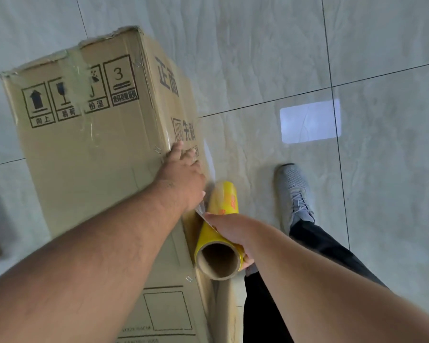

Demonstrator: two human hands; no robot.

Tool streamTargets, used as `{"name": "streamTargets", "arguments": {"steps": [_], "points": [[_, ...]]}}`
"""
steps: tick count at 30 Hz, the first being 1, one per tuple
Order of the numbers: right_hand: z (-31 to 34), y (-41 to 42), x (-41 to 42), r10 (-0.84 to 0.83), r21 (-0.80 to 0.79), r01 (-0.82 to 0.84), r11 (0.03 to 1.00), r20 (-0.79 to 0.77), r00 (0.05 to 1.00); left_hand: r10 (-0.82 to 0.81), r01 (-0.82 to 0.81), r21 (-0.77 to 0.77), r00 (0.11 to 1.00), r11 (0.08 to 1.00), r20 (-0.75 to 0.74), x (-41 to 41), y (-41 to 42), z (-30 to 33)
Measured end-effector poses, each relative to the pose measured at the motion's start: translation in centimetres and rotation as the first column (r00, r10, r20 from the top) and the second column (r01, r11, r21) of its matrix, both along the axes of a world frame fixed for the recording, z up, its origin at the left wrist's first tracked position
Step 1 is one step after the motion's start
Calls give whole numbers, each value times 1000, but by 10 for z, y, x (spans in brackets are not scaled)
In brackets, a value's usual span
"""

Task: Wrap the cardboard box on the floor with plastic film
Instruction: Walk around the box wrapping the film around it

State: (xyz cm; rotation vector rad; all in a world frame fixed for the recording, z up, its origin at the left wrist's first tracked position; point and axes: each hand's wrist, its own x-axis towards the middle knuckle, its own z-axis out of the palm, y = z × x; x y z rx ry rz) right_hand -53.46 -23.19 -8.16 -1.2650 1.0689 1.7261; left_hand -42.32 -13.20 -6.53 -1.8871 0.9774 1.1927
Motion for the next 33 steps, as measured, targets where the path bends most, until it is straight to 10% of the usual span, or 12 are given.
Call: {"name": "streamTargets", "arguments": {"steps": [6, 9, 15, 18, 22, 28, 33], "points": [[6, 5, 24, -23, 160, 2, 987, 126, 992, -177, 174, 65, 983, 983, 51, -9, 15, -3], [-4, 1, -6, -243, -45, 242, 969, -21, 970, -174, 171, 56, 983, 984, 56, -10, 12, -2], [-7, 5, -49, -839, -99, 836, 539, -145, 524, -129, 128, -68, 991, 989, -19, -24, 16, 0], [-12, 7, -42, -772, -70, 770, 634, -114, 625, -136, 130, -131, 990, 983, -32, -25, 19, 3], [-11, 2, -49, -266, -146, 273, 951, 70, 961, -47, 39, -135, 997, 990, -55, -27, 10, 10], [-11, -1, -42, 59, -42, -56, 998, 66, 996, -103, 102, -34, 994, 994, -22, -44, 7, 7], [-9, 13, -35, -140, -30, 143, 989, 80, 987, -195, 195, -18, 980, 981, 26, -50, 21, 5]]}}
